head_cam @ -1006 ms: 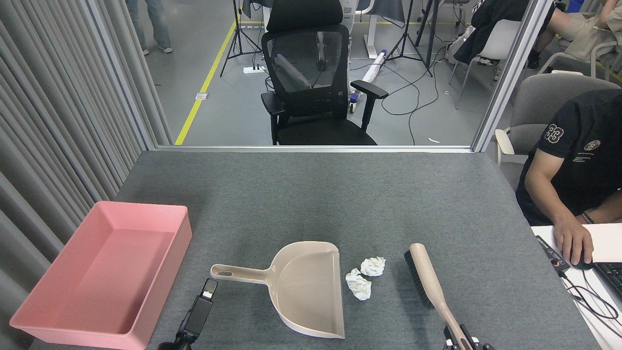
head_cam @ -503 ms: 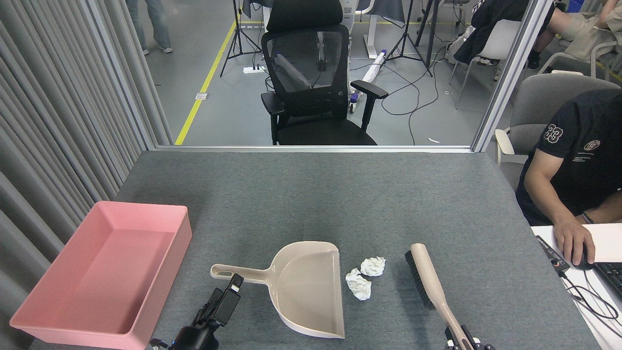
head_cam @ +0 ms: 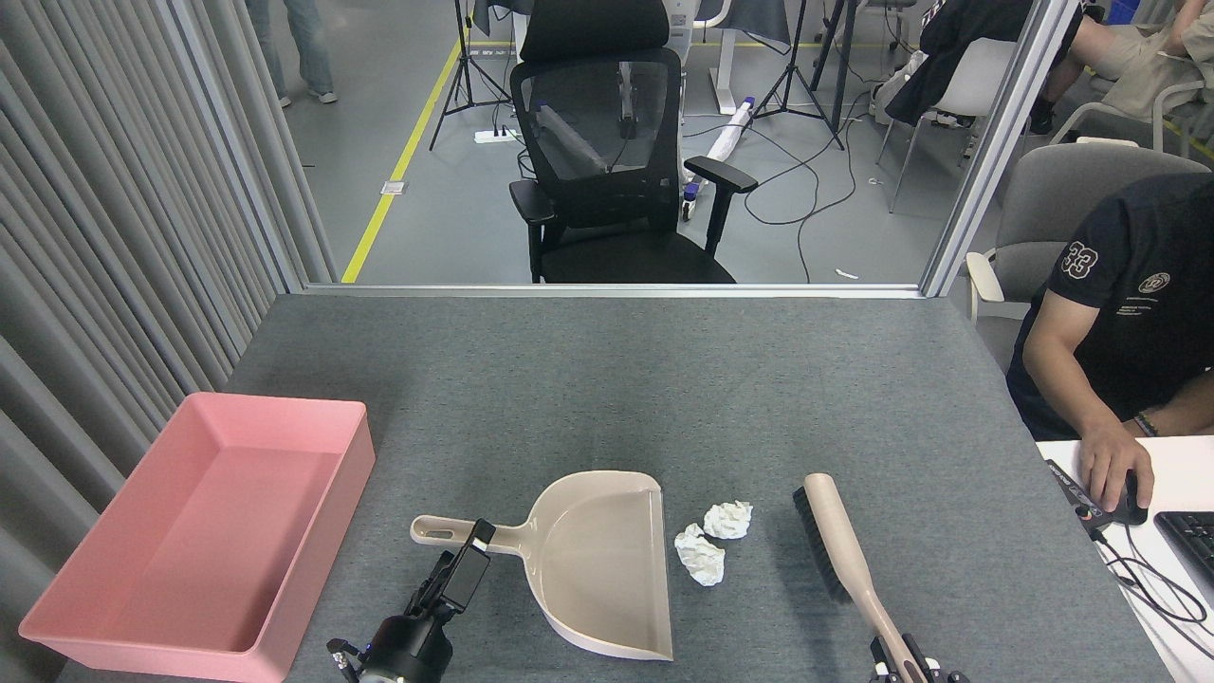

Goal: Sweep and dump garbage into bin
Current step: 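Move the left gripper to the dustpan handle and grasp it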

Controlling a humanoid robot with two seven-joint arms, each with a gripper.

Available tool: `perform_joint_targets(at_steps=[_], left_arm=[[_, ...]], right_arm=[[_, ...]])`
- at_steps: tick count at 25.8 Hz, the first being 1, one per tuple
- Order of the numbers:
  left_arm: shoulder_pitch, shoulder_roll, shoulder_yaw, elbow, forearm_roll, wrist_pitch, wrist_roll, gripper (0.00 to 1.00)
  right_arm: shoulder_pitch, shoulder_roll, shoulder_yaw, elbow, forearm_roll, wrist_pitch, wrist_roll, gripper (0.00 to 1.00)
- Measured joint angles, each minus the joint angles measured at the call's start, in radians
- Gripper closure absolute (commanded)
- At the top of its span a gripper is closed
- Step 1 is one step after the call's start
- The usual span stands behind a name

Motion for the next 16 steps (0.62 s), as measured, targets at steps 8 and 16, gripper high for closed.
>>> perform_joint_targets(at_steps=[8,16], left_arm=[[-0.035,-0.005,0.006,0.050,0.001,0.012,-0.013,0.04],[-0.061,-0.006,0.011,0.063,0.004,0.052,-0.015,0.15]], right_arm=[[0.000,0.001,0.000,-0.001,0.000,0.000,-0.001,1.00],[0.000,0.004,0.000,-0.001,0.000,-0.003,-0.001,1.00]])
